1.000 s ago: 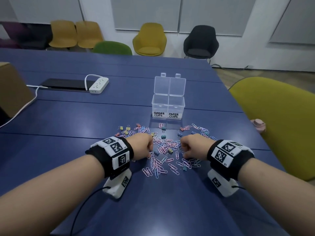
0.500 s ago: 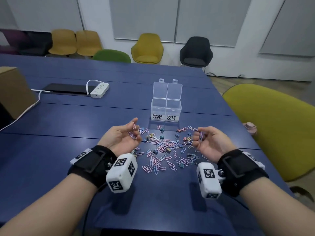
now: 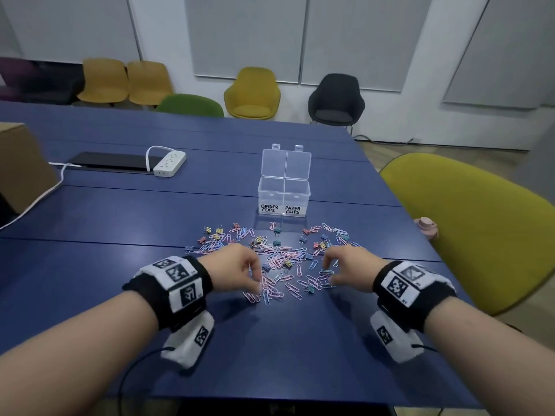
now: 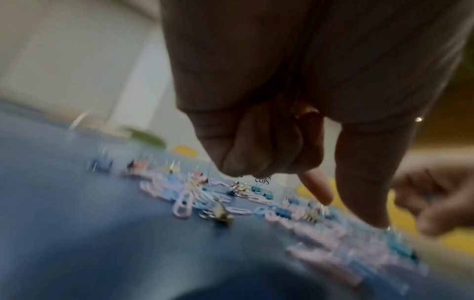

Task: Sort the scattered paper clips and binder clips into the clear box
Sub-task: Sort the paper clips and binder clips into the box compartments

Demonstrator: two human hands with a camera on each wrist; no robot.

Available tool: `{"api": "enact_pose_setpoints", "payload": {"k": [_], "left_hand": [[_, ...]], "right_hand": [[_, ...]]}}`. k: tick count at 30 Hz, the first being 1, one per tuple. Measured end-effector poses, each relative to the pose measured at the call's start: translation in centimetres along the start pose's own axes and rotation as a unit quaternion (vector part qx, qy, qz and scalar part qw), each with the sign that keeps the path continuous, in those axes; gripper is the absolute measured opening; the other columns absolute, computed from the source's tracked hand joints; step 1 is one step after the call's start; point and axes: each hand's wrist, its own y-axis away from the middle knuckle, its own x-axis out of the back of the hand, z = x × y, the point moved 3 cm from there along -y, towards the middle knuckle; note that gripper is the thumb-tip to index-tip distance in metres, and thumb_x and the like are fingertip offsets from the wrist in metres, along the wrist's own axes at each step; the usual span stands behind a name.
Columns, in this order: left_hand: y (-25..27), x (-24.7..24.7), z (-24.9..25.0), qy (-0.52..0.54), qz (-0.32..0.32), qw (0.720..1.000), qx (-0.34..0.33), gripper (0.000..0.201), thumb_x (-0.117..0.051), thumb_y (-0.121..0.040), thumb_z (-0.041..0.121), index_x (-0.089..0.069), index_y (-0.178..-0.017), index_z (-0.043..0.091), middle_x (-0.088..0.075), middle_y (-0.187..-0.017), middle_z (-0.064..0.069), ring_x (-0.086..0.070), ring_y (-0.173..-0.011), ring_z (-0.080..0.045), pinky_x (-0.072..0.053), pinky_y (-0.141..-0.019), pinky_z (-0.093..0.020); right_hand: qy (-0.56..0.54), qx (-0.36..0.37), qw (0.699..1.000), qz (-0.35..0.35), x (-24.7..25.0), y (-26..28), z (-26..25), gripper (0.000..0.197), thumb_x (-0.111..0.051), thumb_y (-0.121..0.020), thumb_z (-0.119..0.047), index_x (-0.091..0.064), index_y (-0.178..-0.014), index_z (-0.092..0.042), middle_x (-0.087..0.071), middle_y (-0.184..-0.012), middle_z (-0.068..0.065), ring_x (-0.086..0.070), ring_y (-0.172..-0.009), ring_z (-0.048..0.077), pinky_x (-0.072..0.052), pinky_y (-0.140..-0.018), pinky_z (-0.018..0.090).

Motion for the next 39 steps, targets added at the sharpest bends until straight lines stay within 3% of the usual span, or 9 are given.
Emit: {"api": "enact_pose_setpoints", "payload": {"k": [5,9,21,26,28,30,32,35,39], "left_hand": [[-0.5,-0.9,0.4,-0.137,-0.031,0.99,-0.013,0.023,-0.074,-0.075,0.023,-0.064,-0.096,0.021,-0.042,-0.066,0.013,-0.041,-0.063,-0.006,-0.032,-0.053,-0.019],[-1.0,-0.8,0.1,-0.129,-0.038,0.991,-0.009,0.017,-0.074,-0.077,0.025,-0.065,-0.09,0.02,-0.046,-0.065,0.014,-0.044,-0.062,-0.005,-0.032,-0.052,-0.018],[-1.5,-1.0,0.1,-0.173,-0.114,0.978,0.023,0.013,-0.061,-0.089,0.03,-0.064,-0.087,0.017,-0.058,-0.079,0.003,-0.05,-0.073,-0.014,-0.037,-0.061,-0.022],[-1.7,1.5,-1.3,0.071,-0.09,0.993,0.033,0.02,-0.063,-0.089,0.034,-0.056,-0.073,0.023,-0.053,-0.065,0.008,-0.045,-0.055,-0.009,-0.038,-0.052,-0.017],[-1.9,2.1,-1.7,0.368,-0.08,0.924,0.07,0.026,-0.062,-0.09,0.022,-0.055,-0.066,0.02,-0.04,-0.057,0.004,-0.033,-0.046,-0.009,-0.03,-0.041,-0.017],[-2.2,2.6,-1.5,0.61,-0.072,0.781,0.112,0.026,-0.057,-0.086,0.01,-0.054,-0.061,0.015,-0.038,-0.058,0.001,-0.03,-0.043,-0.009,-0.025,-0.036,-0.016],[-2.8,3.0,-0.9,0.722,-0.07,0.675,0.135,0.016,-0.051,-0.08,0.006,-0.054,-0.064,0.009,-0.047,-0.063,-0.005,-0.041,-0.046,-0.013,-0.035,-0.037,-0.018],[-4.3,2.8,-0.5,0.761,-0.032,0.633,0.14,0.012,-0.051,-0.075,0.001,-0.055,-0.064,0.003,-0.056,-0.068,-0.012,-0.057,-0.055,-0.019,-0.055,-0.049,-0.024],[-6.6,2.2,-0.4,0.706,-0.033,0.692,0.15,0.012,-0.06,-0.08,-0.001,-0.059,-0.069,0.004,-0.059,-0.067,-0.009,-0.059,-0.055,-0.014,-0.053,-0.047,-0.017]], "right_hand": [[0.068,0.028,0.997,-0.019,-0.6,-0.8,-0.7,0.032,-0.057,-0.082,-0.016,-0.058,-0.11,-0.031,-0.056,-0.088,-0.002,-0.056,-0.086,0.022,-0.039,-0.07,0.024],[0.081,0.046,0.995,-0.032,-0.5,-1.6,-1.0,0.02,-0.058,-0.084,-0.02,-0.062,-0.103,-0.025,-0.064,-0.108,0.002,-0.06,-0.1,0.025,-0.043,-0.073,0.026],[0.101,0.069,0.988,-0.099,-0.2,-3.3,-2.4,0.008,-0.052,-0.087,-0.014,-0.059,-0.085,-0.017,-0.063,-0.089,0.003,-0.053,-0.08,0.017,-0.041,-0.063,0.024],[-0.209,0.029,0.977,-0.036,0.8,-3.8,-0.4,0.015,-0.057,-0.09,-0.016,-0.051,-0.077,-0.017,-0.051,-0.063,-0.007,-0.043,-0.052,0.007,-0.036,-0.049,0.016],[-0.495,-0.024,0.868,-0.037,0.6,-4.1,0.8,0.024,-0.052,-0.092,-0.007,-0.045,-0.071,-0.016,-0.041,-0.057,-0.004,-0.031,-0.046,0.009,-0.028,-0.043,0.02],[-0.682,-0.06,0.727,-0.054,0.5,-4.3,1.5,0.028,-0.046,-0.092,0.0,-0.041,-0.069,-0.016,-0.038,-0.061,0.001,-0.028,-0.046,0.01,-0.025,-0.042,0.02],[-0.749,-0.07,0.655,-0.067,0.5,-4.3,1.9,0.025,-0.043,-0.091,0.002,-0.042,-0.071,-0.014,-0.044,-0.066,0.006,-0.035,-0.045,0.01,-0.027,-0.038,0.019],[-0.749,-0.074,0.655,-0.066,0.4,-4.7,2.3,0.022,-0.045,-0.088,0.007,-0.045,-0.071,-0.007,-0.054,-0.066,0.01,-0.044,-0.046,0.012,-0.03,-0.035,0.018],[-0.686,-0.091,0.713,-0.115,0.4,-5.6,2.7,0.018,-0.049,-0.087,0.008,-0.052,-0.082,-0.008,-0.055,-0.065,0.007,-0.046,-0.045,0.011,-0.028,-0.034,0.017]]}}
